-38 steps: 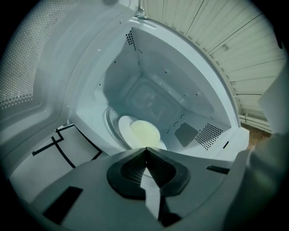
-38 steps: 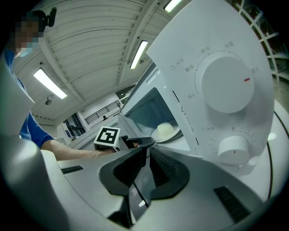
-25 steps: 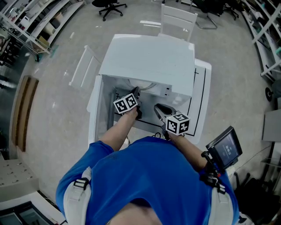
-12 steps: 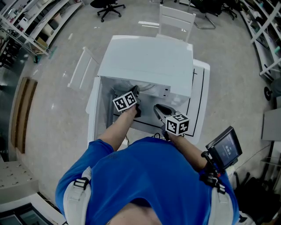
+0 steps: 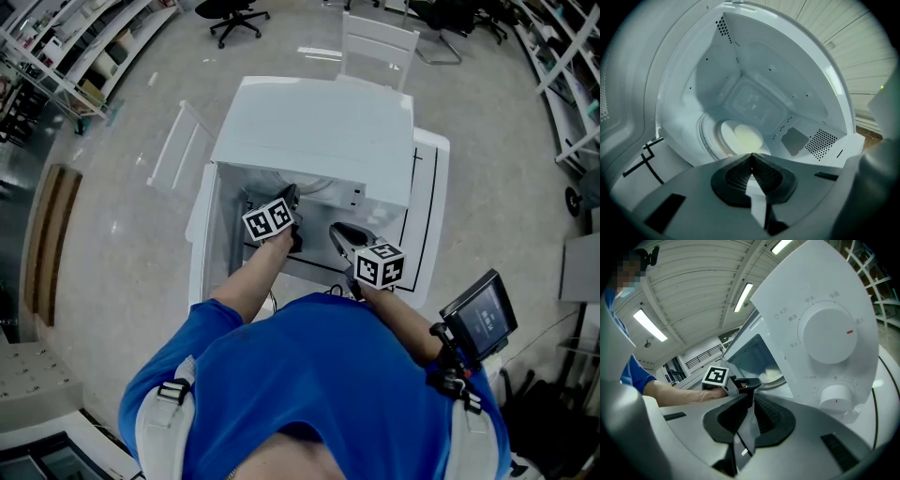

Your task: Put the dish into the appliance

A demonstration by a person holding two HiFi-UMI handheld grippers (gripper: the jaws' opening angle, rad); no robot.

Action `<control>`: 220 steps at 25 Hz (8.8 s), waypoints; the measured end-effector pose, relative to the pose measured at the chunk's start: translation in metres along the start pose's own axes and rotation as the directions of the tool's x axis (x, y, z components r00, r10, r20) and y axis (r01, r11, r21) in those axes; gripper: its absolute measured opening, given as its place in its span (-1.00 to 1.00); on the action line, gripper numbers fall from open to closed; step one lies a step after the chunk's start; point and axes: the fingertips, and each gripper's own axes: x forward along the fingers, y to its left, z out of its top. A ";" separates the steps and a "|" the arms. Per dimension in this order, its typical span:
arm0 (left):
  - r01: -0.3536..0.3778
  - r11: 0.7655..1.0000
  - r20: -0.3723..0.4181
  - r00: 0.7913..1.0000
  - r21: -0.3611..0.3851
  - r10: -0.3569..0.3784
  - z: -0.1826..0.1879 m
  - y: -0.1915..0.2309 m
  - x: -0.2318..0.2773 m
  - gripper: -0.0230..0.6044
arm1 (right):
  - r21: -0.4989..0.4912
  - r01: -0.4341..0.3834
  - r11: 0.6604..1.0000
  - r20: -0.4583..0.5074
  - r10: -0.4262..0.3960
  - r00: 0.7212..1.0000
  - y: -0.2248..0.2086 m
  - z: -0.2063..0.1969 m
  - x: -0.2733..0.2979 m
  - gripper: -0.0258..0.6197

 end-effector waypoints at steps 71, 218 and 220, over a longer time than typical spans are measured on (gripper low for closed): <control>-0.122 0.988 0.252 0.963 0.097 0.094 -0.116 -0.061 -0.275 -0.91 | -0.108 -0.147 0.983 -0.080 0.139 0.987 0.080 -0.076 -0.094 -0.92; 0.181 0.801 0.023 0.972 0.571 -0.236 -0.014 -0.196 -0.070 -0.91 | 0.072 0.231 0.970 0.205 -0.241 0.949 -0.054 -0.009 -0.163 -0.92; 0.183 0.797 0.025 0.970 0.576 -0.241 -0.015 -0.195 -0.074 -0.91 | 0.074 0.232 0.970 0.207 -0.242 0.948 -0.051 -0.010 -0.163 -0.92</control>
